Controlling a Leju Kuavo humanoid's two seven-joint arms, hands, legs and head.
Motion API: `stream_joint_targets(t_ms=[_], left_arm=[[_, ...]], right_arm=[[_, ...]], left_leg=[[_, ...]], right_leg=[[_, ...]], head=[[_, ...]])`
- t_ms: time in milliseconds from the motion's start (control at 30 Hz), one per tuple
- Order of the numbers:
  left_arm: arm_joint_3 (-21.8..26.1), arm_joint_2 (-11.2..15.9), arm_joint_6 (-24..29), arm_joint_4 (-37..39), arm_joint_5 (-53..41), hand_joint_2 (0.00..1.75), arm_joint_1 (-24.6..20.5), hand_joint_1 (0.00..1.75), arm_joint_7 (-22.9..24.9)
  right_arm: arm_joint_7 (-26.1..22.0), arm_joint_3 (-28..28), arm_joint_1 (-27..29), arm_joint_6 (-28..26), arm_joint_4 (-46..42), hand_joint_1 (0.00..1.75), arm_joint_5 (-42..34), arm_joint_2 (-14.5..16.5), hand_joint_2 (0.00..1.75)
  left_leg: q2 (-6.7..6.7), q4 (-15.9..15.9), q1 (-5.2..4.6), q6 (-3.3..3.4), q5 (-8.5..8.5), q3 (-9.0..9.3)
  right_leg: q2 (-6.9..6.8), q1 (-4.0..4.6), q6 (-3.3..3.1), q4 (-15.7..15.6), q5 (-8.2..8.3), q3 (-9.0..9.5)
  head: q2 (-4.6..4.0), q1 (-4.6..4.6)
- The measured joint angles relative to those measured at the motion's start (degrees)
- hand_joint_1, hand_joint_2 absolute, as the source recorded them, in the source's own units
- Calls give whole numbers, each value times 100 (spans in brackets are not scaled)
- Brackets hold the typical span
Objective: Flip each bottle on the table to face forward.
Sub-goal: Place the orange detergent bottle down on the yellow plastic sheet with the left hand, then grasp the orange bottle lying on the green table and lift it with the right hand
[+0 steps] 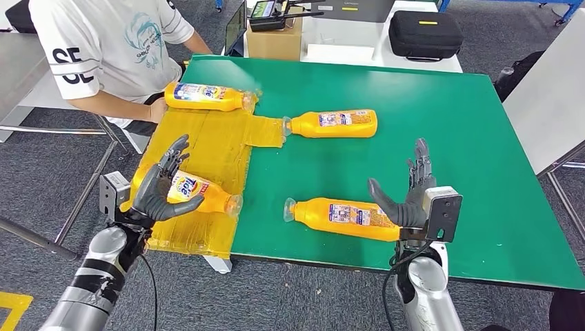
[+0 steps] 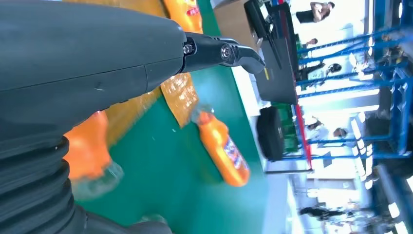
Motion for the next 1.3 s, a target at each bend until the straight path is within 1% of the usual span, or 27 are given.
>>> stream_joint_targets(t_ms=[67,133,267,333,467,633,833,1067,1200,1300], left_arm=[[62,-163,72,-100,58,175,89,0,125],[90,-305,176,-165,125,175,143,0,288],[61,-607,520,-224,216,175,229,0,711],[-14,-736,611,-221,298,175,248,0,820],[-211,-907,660,-145,433,175,216,0,877],[-393,-1007,574,6,570,175,128,0,884],[-470,-1032,485,148,625,175,52,0,855],[-470,-1032,413,233,664,175,9,0,842],[-466,-1029,368,328,749,175,-63,0,862],[-449,-1021,283,447,764,175,-128,0,841]], right_arm=[[98,0,57,-20,1,0,151,-47,175],[309,0,95,-50,6,0,461,-103,175],[902,2,140,29,93,0,1323,-246,0],[1129,9,131,131,225,0,1729,-326,0],[1419,86,-26,253,640,0,2338,-449,175],[1705,251,-381,546,1206,0,2715,-580,175],[1927,516,-740,996,1720,0,3047,-799,175],[1955,745,-993,1239,1986,0,3181,-968,175],[1933,952,-1140,1610,2065,0,3271,-1100,175],[1944,1171,-1205,2006,2063,0,3241,-1280,175]], left_leg=[[2,0,0,0,-1,0],[4,0,0,1,-1,0],[0,0,0,1,-1,-1],[0,0,0,1,-1,-1],[3,0,-1,1,-1,-1],[2,0,0,1,0,0],[2,0,1,1,0,0],[3,0,0,1,0,-1],[2,1,0,2,0,1],[0,1,0,2,0,4]], right_leg=[[1,0,0,0,0,-1],[1,1,0,0,0,-2],[0,1,0,-1,-1,-1],[0,1,0,-1,0,0],[1,0,2,-1,1,1],[1,1,2,0,2,1],[0,1,2,2,2,0],[1,1,2,0,2,1],[1,1,2,0,2,2],[0,1,2,0,2,6]], head=[[0,-2],[1,-3],[0,-2],[0,-1],[0,-2],[-1,-2],[1,-3],[0,-3],[1,-3],[0,-3]])
